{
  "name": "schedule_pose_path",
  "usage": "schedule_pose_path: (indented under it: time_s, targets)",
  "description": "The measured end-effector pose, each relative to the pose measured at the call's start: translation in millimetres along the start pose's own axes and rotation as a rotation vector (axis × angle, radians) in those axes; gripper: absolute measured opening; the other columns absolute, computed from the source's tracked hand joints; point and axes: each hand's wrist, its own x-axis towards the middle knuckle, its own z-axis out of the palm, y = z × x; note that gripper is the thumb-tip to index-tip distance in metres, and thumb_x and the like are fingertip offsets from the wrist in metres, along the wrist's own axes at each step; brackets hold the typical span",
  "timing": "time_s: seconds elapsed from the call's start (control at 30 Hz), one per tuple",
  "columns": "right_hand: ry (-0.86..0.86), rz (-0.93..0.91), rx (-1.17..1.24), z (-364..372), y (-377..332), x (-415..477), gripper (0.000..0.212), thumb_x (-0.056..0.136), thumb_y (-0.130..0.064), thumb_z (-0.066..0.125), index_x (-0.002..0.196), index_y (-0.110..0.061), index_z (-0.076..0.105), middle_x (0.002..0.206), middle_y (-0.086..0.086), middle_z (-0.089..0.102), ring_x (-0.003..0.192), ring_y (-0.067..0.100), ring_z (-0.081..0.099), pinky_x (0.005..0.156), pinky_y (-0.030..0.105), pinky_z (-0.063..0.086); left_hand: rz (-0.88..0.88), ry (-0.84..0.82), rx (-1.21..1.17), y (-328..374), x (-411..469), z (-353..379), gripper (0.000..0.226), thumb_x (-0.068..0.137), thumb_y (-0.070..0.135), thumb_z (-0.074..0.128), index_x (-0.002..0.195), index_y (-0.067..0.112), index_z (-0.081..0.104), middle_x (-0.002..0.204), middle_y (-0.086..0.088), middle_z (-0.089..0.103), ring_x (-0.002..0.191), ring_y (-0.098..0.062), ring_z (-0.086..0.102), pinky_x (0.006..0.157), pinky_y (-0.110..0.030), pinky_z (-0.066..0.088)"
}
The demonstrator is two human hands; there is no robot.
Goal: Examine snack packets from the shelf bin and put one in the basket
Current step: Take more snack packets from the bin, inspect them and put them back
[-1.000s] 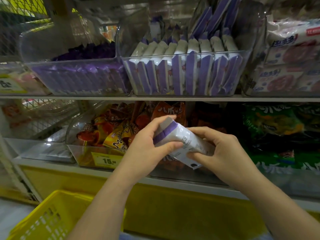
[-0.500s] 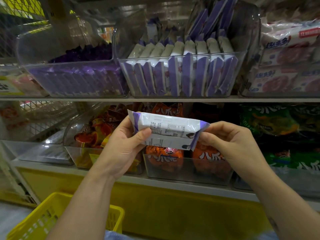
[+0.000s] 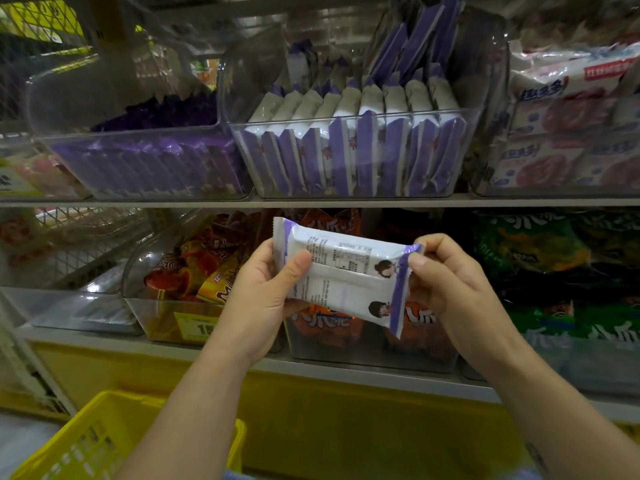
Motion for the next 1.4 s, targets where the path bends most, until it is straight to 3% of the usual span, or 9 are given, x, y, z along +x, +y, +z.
schedule_pose_path:
  time_s: [0.17, 0.27, 0.43, 0.57, 0.67, 0.87, 1.07, 1.23, 1.4]
  targets:
    - [-0.271, 0.263, -0.072, -6, -2, 1, 0.055, 0.073, -0.076, 0.049, 0.109, -0.039, 0.069, 0.098, -0.004, 0.075, 0.099, 0.021, 0.069, 0.085, 0.037, 0.052, 0.033, -0.06, 0.086, 0, -1, 4, 0.051, 0.069, 0.041, 0.073, 0.118, 0.032, 0.06, 0.109, 0.004, 0.073, 0.097, -0.014, 0.071, 0.069, -0.025, 0.057]
    - [-0.515, 0.478, 0.149, -2, -4, -2, 0.039, 0.083, -0.057, 0.057, 0.109, -0.03, 0.072, 0.114, 0.005, 0.072, 0.106, 0.023, 0.068, 0.082, 0.027, 0.055, 0.048, -0.167, 0.122, -3, -2, 13, 0.045, 0.071, 0.041, 0.078, 0.113, 0.038, 0.064, 0.112, 0.006, 0.072, 0.1, -0.012, 0.07, 0.072, -0.022, 0.056]
    - [-0.503, 0.674, 0.467, 4, 2, -1, 0.053, 0.074, -0.043, 0.066, 0.121, -0.017, 0.062, 0.119, 0.014, 0.069, 0.108, 0.028, 0.067, 0.084, 0.033, 0.057, 0.111, -0.152, 0.199, -7, -2, 22, 0.041, 0.071, 0.044, 0.075, 0.11, 0.046, 0.064, 0.113, 0.01, 0.069, 0.102, -0.009, 0.067, 0.072, -0.021, 0.056]
    - [-0.369, 0.582, 0.486, 10, 0, 0, 0.045, 0.08, -0.043, 0.062, 0.12, -0.022, 0.058, 0.113, 0.01, 0.072, 0.103, 0.026, 0.07, 0.074, 0.031, 0.059, 0.202, 0.042, 0.403, -6, -3, 28, 0.053, 0.073, 0.054, 0.066, 0.123, 0.046, 0.051, 0.126, 0.017, 0.055, 0.11, 0.009, 0.056, 0.079, -0.018, 0.054]
    - [-0.261, 0.446, 0.413, 15, 0, -1, 0.052, 0.079, -0.046, 0.055, 0.128, -0.028, 0.055, 0.115, 0.003, 0.072, 0.104, 0.022, 0.07, 0.072, 0.031, 0.059, 0.171, 0.074, 0.464, -8, -5, 33, 0.064, 0.076, 0.054, 0.073, 0.133, 0.044, 0.044, 0.132, 0.019, 0.05, 0.119, 0.004, 0.051, 0.091, -0.028, 0.052]
    - [-0.179, 0.295, 0.348, 19, 3, 0, 0.041, 0.081, -0.043, 0.052, 0.12, -0.035, 0.056, 0.111, -0.004, 0.073, 0.1, 0.017, 0.071, 0.069, 0.026, 0.059, 0.052, -0.138, 0.384, -12, -9, 43, 0.095, 0.065, 0.036, 0.07, 0.148, 0.043, 0.024, 0.117, 0.038, 0.052, 0.099, -0.001, 0.066, 0.07, -0.022, 0.057]
    - [-0.216, 0.249, 0.206, 20, 11, 0, 0.026, 0.085, -0.055, 0.054, 0.111, -0.062, 0.057, 0.124, -0.015, 0.065, 0.112, 0.012, 0.065, 0.084, 0.028, 0.057, 0.021, -0.1, 0.463, -12, -11, 48, 0.099, 0.061, 0.041, 0.067, 0.148, 0.048, 0.019, 0.113, 0.04, 0.052, 0.087, 0.004, 0.069, 0.064, -0.013, 0.054]
    - [-0.263, 0.242, 0.184, 19, 11, -1, 0.026, 0.085, -0.058, 0.054, 0.109, -0.067, 0.056, 0.129, -0.019, 0.062, 0.118, 0.01, 0.061, 0.096, 0.028, 0.051, 0.023, 0.004, 0.414, -8, -5, 39, 0.082, 0.068, 0.033, 0.065, 0.145, 0.033, 0.036, 0.117, 0.017, 0.064, 0.09, 0.003, 0.068, 0.075, -0.022, 0.058]
    - [-0.285, 0.229, 0.19, 20, 8, -1, 0.032, 0.086, -0.055, 0.055, 0.117, -0.059, 0.056, 0.129, -0.019, 0.062, 0.118, 0.006, 0.06, 0.086, 0.016, 0.051, -0.032, 0.015, 0.273, -5, 0, 32, 0.032, 0.08, 0.023, 0.069, 0.111, 0.029, 0.06, 0.103, 0.003, 0.074, 0.095, -0.016, 0.072, 0.084, -0.035, 0.057]
